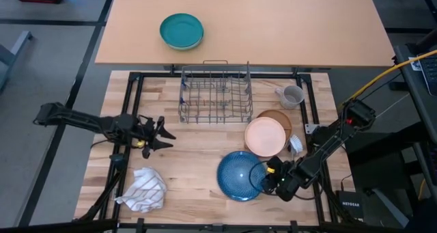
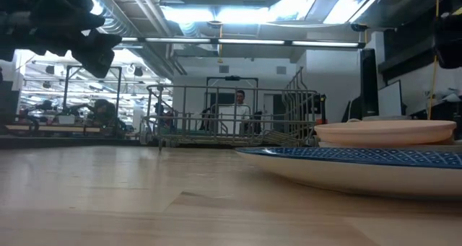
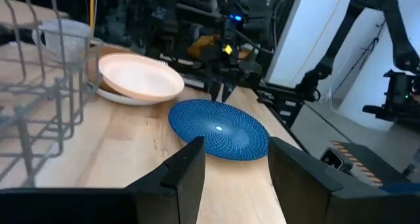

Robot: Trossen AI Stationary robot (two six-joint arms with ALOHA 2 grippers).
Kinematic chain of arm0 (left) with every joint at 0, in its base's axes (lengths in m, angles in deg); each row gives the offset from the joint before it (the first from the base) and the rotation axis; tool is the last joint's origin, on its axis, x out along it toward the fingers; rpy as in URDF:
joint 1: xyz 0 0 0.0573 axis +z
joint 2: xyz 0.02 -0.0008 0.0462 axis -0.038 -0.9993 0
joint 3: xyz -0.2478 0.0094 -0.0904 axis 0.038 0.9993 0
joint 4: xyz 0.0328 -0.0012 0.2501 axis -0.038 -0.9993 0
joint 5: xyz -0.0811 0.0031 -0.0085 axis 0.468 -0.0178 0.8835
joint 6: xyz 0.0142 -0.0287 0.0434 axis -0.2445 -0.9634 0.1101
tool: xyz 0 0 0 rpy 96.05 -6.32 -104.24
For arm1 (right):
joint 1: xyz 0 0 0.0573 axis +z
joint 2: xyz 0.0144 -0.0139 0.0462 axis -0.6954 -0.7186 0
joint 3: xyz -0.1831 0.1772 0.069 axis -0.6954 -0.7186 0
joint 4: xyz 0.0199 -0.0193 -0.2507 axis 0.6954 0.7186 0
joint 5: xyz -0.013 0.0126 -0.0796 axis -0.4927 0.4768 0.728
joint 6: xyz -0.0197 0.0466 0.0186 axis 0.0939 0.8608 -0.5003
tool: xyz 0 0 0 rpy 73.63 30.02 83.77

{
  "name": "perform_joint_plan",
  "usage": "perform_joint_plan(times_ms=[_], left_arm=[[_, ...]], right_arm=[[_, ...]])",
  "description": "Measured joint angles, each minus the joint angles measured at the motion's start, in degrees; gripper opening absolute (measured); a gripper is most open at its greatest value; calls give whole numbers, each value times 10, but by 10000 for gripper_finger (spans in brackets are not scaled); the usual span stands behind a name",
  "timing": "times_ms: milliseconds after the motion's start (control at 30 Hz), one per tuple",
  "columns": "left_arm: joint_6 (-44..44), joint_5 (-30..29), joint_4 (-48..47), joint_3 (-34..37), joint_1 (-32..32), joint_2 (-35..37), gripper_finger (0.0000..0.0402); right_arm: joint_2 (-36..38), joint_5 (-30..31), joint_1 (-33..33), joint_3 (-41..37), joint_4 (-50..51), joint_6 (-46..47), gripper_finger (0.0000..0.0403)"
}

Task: Sort dishes
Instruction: Put the blue plate in the dish rack

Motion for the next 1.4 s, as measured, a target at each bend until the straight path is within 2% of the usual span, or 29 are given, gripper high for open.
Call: perform_joint_plan(times_ms=[233,567,733,967,1400], left_arm=[[-92,-15,51,-2,-25,-87,155],[-339,-47,49,-2,-53,-182,155],[-419,-54,48,-10,-54,-226,155],[-462,-77,49,-52,-54,-310,155],[-468,-77,49,-156,-54,-492,155]], right_arm=[[-47,-32,-35,2,-46,-3,144],[-69,3,-40,2,-92,-4,144],[-70,12,-40,2,-96,-4,144],[-70,18,-40,1,-97,-4,144],[-71,21,-41,1,-98,-21,144]])
